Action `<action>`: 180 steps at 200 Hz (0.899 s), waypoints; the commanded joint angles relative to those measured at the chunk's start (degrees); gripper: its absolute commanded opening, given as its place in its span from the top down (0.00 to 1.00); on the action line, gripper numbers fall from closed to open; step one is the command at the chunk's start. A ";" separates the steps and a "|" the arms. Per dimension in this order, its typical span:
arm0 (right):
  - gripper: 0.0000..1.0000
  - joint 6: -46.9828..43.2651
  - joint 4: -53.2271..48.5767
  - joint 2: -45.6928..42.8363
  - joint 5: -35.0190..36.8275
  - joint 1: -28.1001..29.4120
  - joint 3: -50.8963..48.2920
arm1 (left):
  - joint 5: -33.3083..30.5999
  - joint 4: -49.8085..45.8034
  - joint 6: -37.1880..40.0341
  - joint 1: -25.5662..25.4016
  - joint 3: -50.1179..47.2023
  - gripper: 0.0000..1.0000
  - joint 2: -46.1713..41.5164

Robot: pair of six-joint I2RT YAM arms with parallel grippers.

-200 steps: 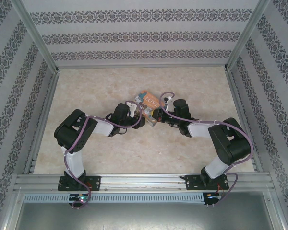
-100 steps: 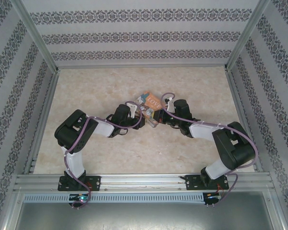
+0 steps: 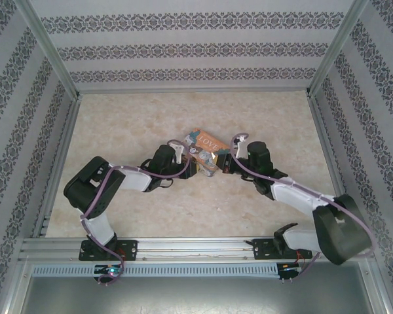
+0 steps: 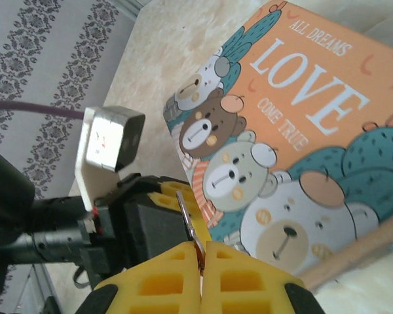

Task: Unlock a padlock with a key

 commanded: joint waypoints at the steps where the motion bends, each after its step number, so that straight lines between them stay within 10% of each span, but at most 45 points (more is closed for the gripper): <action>1: 1.00 -4.57 -3.28 -5.10 2.55 1.24 -2.73 | 2.70 -0.72 -4.94 -1.09 -0.35 0.81 -3.24; 180: 1.00 -24.75 -2.46 -11.05 28.10 21.82 -10.87 | 3.28 -3.18 -22.27 -2.80 -0.28 0.81 -10.82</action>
